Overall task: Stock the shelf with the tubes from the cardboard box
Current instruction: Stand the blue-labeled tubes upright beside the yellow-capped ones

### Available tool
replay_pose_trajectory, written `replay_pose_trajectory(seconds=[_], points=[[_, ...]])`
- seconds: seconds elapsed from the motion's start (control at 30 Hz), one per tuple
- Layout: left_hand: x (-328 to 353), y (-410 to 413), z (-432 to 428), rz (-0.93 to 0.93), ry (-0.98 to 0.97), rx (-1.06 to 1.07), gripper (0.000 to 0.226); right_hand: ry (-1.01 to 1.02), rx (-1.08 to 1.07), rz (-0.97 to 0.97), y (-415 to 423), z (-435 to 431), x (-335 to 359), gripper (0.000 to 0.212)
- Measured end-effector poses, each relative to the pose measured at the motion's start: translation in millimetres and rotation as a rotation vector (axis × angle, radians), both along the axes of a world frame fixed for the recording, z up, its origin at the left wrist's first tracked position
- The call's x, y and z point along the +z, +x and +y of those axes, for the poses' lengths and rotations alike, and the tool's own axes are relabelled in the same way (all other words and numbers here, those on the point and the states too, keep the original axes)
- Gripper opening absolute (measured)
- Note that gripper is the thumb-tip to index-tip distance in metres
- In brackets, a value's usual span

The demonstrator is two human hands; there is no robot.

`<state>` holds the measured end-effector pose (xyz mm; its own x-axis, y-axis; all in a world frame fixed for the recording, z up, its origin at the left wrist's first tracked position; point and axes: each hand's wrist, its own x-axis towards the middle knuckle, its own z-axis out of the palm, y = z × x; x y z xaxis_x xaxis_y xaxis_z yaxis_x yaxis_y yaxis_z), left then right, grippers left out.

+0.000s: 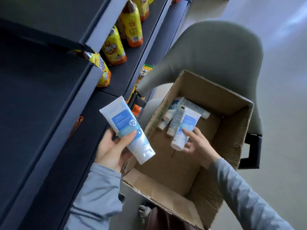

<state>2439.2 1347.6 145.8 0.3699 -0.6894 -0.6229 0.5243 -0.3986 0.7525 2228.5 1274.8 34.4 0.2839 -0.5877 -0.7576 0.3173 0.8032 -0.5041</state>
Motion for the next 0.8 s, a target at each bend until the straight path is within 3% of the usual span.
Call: replay_pose_trajectory(seconds=[0.1, 0.4, 0.6, 0.8], points=[[26.4, 4.2, 12.7, -0.062, -0.018, 0.001, 0.037, -0.078, 0.035, -0.065, 7.6, 6.8, 43.3, 0.031], [116.9, 18.8, 76.5, -0.322, -0.130, 0.023, 0.031, -0.443, 0.275, -0.112, 33.1, 35.8, 179.8, 0.042], [195.7, 25.8, 121.1, -0.565, -0.298, 0.070, 0.030, -0.616, 0.345, -0.165, 42.6, 73.0, 245.3, 0.028], [258.1, 37.3, 178.0, -0.763, -0.428, 0.104, 0.031, -0.798, 0.411, -0.192, 60.6, 105.0, 311.9, 0.039]])
